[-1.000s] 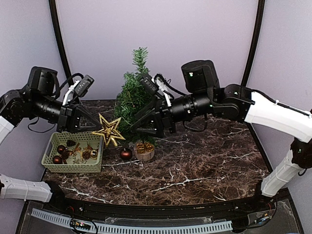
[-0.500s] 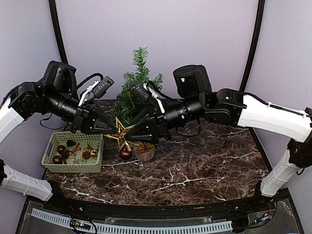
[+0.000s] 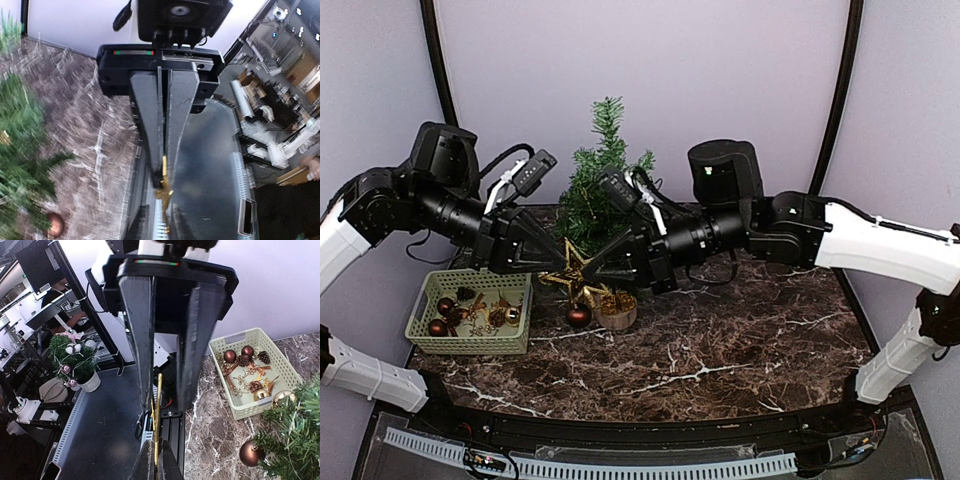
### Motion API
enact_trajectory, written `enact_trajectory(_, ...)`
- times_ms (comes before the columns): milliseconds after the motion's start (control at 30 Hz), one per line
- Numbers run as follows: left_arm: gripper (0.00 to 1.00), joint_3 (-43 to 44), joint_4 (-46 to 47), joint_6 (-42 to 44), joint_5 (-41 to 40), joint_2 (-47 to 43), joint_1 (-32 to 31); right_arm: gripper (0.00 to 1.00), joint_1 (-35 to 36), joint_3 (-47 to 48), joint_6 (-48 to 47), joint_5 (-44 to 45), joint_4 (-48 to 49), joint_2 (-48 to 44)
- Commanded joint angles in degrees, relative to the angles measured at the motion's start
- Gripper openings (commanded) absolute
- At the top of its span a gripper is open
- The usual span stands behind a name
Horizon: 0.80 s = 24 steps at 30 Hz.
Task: Decorate the small christmas tree
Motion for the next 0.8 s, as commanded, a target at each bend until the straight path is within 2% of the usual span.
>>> enact_trajectory(0,0.45,2.1,6.5,-1.6,-7.8,-2.5,0.2,0.0,0.5,-1.8,-0.7,7.1,3.7,-6.3)
enact_trajectory(67,0.62,2.9,8.5,-2.1,-17.1,-3.9,0.2,0.0,0.2,-3.7,-1.5,14.6,4.6,-9.9)
enact_trajectory(133,0.7,4.1,10.9,-2.7,-22.7,-4.8,0.3,0.0,-0.4,-6.1,-1.9,22.5,7.0,-13.6)
enact_trajectory(200,0.71,6.0,13.3,-3.2,-26.1,-4.3,0.6,0.0,-1.4,-7.5,-2.7,28.2,9.8,-16.6)
enact_trajectory(300,0.72,9.2,17.8,-3.0,-26.3,-1.3,2.1,0.0,-3.6,-9.6,-4.4,33.2,16.8,-19.5)
enact_trajectory(467,0.73,12.5,25.0,-3.7,-19.0,5.4,6.6,0.0,-10.2,-6.7,-5.5,31.8,26.1,-17.4)
enact_trajectory(767,0.75,19.2,28.4,-2.8,-15.8,15.5,9.4,0.0,-17.0,6.1,-2.6,24.0,29.4,-6.3)
